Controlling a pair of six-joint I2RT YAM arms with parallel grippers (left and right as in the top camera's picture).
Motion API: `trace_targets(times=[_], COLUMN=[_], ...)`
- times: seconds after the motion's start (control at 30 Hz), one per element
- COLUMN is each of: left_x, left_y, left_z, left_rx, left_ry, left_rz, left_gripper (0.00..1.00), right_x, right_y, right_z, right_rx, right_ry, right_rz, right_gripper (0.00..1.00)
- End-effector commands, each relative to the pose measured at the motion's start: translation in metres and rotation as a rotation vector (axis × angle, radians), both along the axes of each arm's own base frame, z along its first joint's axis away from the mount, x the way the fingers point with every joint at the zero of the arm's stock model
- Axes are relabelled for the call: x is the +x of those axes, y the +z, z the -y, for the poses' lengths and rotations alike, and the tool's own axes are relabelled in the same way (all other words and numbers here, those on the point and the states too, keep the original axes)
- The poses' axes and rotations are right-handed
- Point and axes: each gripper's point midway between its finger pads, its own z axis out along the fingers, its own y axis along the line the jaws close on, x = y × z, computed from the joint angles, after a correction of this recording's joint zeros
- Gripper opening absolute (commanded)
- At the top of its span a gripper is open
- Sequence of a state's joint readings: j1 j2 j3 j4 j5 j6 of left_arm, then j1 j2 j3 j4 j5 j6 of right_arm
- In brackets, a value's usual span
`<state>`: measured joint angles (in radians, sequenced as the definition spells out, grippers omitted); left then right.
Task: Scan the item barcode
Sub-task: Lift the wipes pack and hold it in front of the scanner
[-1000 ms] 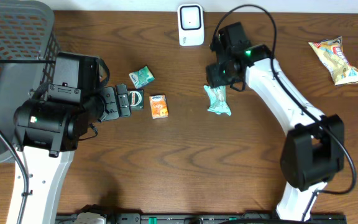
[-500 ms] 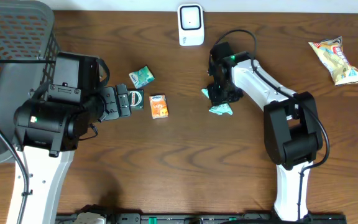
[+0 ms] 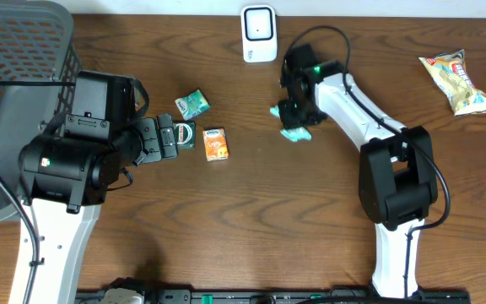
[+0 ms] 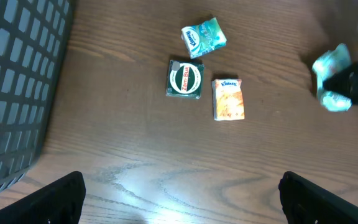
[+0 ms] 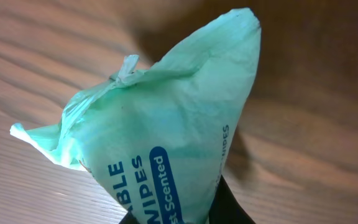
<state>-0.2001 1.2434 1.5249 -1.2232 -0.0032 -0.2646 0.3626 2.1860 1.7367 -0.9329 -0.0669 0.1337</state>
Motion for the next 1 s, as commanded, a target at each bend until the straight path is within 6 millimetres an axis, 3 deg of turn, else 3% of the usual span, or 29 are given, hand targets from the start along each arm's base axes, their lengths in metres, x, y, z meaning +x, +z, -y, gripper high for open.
trace_targets(times=[0.0,0.37,0.67,0.97], left_x=[0.001,0.001,0.001,0.001], left_y=[0.004,0.004,0.004,0.004], left_z=[-0.001,-0.001,-0.001,-0.001], left_rx=[0.006,0.006,0.006,0.006], left_ry=[0.002,0.002,0.002,0.002], left_rz=[0.013,0.013,0.013,0.013], left_gripper=[0.98,0.98,0.98,0.98], right_x=[0.016,0.041,0.076,0.120], right_y=[0.027,0.064,0.087,0.130], right_z=[-0.021,-0.053,-0.069,-0.087], right_rx=[0.040,0.099,0.167,0.290], right_ry=[0.017,0.056,0.055,0.008], right_rz=[0.073,0.211,0.374,0.602], right_gripper=[0.01,0.01,0.01,0.01])
